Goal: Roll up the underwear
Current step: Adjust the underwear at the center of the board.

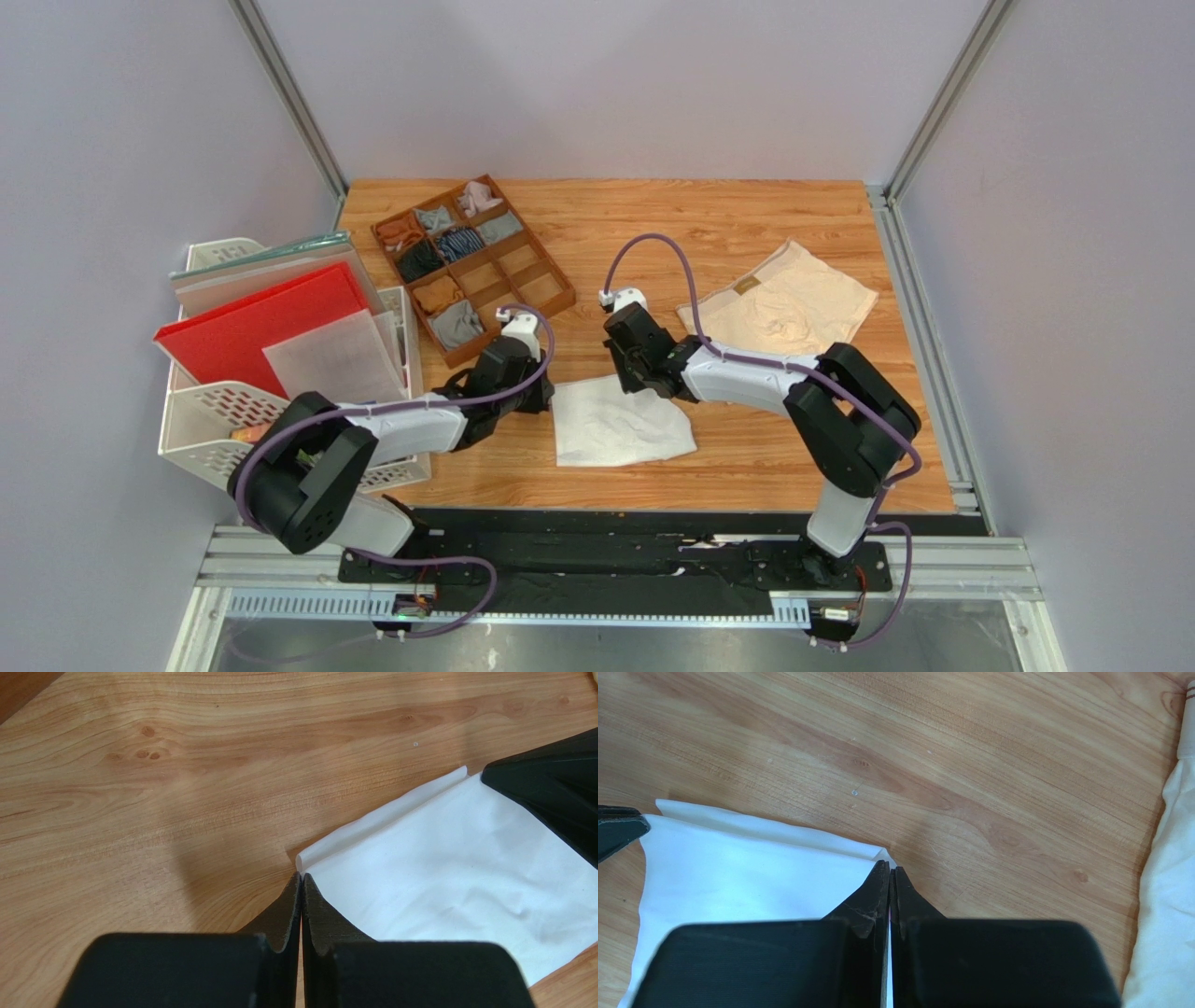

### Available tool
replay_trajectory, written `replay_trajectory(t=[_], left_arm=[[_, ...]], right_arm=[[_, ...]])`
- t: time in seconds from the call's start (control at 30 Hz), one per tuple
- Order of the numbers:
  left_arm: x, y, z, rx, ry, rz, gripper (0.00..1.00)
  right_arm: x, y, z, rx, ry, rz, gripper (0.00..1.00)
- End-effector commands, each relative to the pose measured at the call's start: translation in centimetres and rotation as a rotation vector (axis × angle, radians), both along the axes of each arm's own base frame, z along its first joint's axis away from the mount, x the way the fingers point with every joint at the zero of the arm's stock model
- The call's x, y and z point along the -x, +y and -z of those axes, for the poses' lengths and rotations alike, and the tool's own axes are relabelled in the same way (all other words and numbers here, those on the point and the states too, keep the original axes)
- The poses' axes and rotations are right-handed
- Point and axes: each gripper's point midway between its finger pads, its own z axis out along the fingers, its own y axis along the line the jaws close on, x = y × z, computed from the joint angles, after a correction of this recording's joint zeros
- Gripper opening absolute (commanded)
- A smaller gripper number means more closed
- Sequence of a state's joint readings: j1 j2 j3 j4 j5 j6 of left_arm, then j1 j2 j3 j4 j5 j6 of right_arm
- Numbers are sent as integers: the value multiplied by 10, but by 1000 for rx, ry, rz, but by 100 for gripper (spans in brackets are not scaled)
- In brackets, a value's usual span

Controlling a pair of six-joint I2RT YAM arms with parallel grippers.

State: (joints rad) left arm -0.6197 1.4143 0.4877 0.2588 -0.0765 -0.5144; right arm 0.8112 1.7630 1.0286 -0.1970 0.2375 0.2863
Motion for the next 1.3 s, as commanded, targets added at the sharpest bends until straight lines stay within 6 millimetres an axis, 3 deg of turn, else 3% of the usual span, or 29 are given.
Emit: replay_trajectory(t=[0.0,0.93,0.97,1.03,1.07,1.13,1.17,1.27], left_arm=[[-19,-12,-20,29,-66,21,0],[-33,-11,-16,-1,-42,-21,0],[-34,-11,-18,0,-46,-20,0],[-34,-12,-24,2,-51,-15,12],[-36,-13,-29,8,-58,-14,28],[-36,-14,-39,11,-72,-6,43],[-38,-15,-46,16,-85,-3,52],[-38,-15,-65,22,-115,7,59]], right_arm=[[-11,6,-20,-29,-68,16,0],[-18,7,-17,-11,-64,31,0],[-18,7,-18,-10,-63,29,5],[-19,10,-25,-12,-62,16,15],[-19,10,-28,-11,-63,12,26],[-19,9,-35,1,-67,0,36],[-21,10,-48,-15,-86,-1,40],[-18,1,-71,-15,-117,14,43]])
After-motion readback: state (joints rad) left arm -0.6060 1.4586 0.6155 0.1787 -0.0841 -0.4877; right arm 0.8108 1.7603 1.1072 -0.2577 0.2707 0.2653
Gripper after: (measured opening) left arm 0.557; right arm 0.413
